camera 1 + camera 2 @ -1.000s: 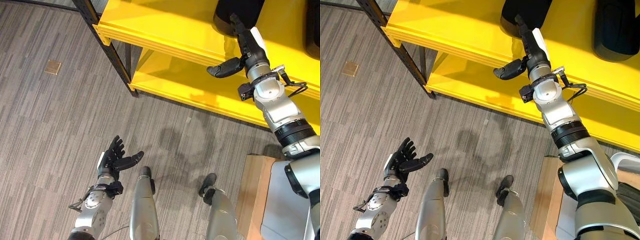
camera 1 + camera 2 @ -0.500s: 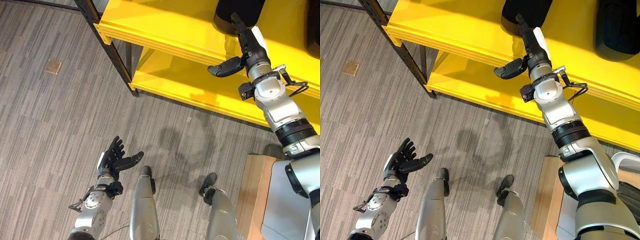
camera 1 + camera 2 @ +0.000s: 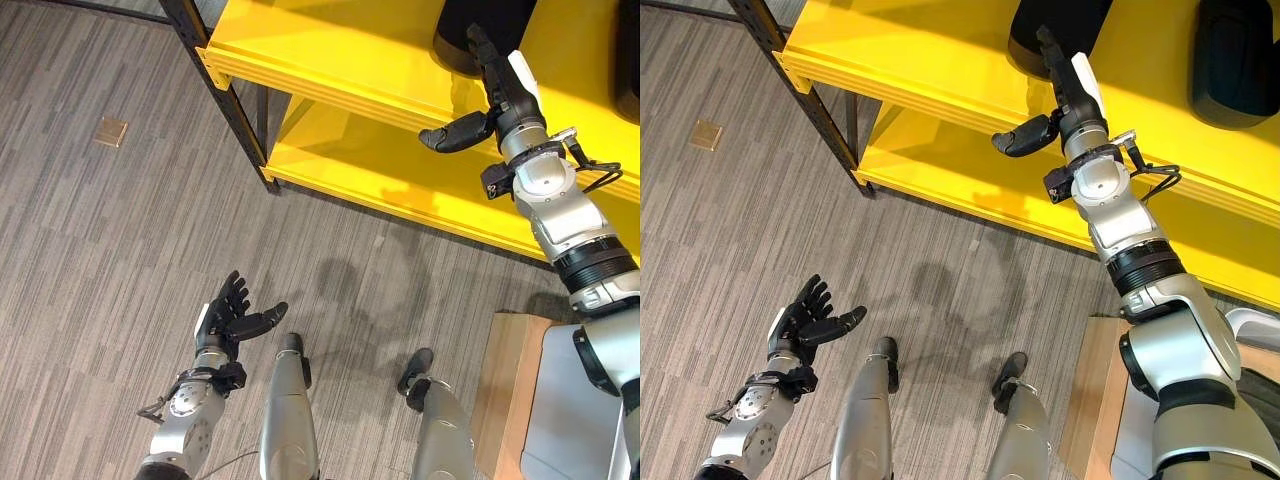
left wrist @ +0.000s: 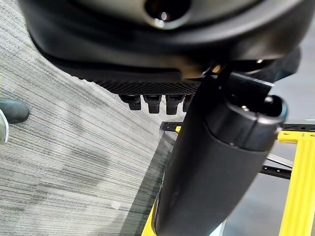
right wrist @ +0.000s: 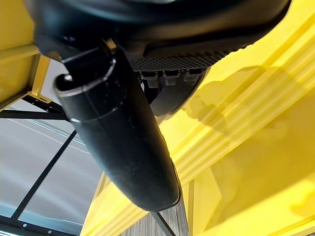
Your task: Move parts from the plastic box to the shelf.
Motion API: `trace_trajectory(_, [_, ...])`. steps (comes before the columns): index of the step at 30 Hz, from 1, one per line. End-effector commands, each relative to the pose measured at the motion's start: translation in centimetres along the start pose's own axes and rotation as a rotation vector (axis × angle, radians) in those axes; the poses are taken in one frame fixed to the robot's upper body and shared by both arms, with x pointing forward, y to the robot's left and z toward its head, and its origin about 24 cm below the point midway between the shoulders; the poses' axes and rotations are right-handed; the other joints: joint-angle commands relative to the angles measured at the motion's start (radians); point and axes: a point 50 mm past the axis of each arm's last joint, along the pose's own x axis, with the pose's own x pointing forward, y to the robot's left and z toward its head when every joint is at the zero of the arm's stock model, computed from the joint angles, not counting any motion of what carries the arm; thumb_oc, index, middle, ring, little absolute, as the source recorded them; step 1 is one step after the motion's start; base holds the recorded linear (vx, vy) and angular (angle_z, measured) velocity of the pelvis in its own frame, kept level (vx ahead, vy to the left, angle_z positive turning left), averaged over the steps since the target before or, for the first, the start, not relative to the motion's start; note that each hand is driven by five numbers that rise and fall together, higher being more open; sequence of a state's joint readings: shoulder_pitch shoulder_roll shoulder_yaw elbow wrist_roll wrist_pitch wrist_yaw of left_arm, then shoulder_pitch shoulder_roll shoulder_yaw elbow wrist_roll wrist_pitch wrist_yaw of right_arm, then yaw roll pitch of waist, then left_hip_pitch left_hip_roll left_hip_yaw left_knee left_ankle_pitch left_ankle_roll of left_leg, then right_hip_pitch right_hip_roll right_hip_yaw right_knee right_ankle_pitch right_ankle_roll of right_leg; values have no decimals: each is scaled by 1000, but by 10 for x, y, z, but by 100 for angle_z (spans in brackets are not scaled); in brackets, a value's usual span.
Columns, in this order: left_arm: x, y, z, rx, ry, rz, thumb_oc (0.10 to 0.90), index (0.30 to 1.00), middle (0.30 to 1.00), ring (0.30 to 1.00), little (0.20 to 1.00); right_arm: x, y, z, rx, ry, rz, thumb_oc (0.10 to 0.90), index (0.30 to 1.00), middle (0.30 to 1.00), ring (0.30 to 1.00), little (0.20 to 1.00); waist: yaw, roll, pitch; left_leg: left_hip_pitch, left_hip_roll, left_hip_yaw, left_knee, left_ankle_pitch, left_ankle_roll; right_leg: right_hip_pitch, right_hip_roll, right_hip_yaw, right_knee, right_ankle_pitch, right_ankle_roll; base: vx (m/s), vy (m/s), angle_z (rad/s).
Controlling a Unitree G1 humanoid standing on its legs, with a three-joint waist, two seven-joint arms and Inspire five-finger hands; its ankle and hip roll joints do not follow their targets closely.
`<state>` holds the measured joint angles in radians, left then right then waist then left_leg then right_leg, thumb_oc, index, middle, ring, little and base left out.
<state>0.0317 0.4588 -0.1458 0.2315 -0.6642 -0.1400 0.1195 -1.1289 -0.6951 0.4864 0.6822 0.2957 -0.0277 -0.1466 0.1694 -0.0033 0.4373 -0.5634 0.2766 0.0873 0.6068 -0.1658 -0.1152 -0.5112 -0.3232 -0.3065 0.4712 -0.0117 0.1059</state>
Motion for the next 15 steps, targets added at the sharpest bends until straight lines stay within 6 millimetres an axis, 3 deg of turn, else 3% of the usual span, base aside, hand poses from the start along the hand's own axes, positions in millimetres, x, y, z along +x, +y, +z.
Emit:
trace_trajectory(1, [-2, 13, 28, 58, -128, -28, 900, 1000, 1000, 1000, 1000, 11, -38, 48, 57, -193, -155, 900, 1000, 1000, 1000, 1000, 15, -42, -90, -67, 18, -83, -33, 67, -29, 146, -21, 47, 32, -56, 80, 0, 0, 0])
trace_trajectory(4, [-1, 13, 28, 62, -129, -28, 900, 1000, 1000, 1000, 1000, 11, -38, 47, 60, -184, -157, 900, 1000, 1000, 1000, 1000, 15, -43, -95, -64, 17, -85, -32, 66, -29, 149, -20, 45, 31, -57, 81, -27, 6, 0])
trace_trajectory(5, [0, 12, 28, 63, -127, -31, 900, 1000, 1000, 1000, 1000, 11, -38, 46, 61, -179, -157, 900, 1000, 1000, 1000, 1000, 13, -45, -98, -73, 13, -82, -44, 96, -19, 144, -20, 40, 19, -33, 73, -83, 15, 0])
trace_trajectory(15, [4, 8, 32, 69, -138, -62, 900, 1000, 1000, 1000, 1000, 11, -34, 43, 75, -178, -146, 900, 1000, 1000, 1000, 1000, 13, -63, -135, -34, 13, -86, -60, 95, -23, 192, -17, 31, -2, -33, 80, -8, -3, 0])
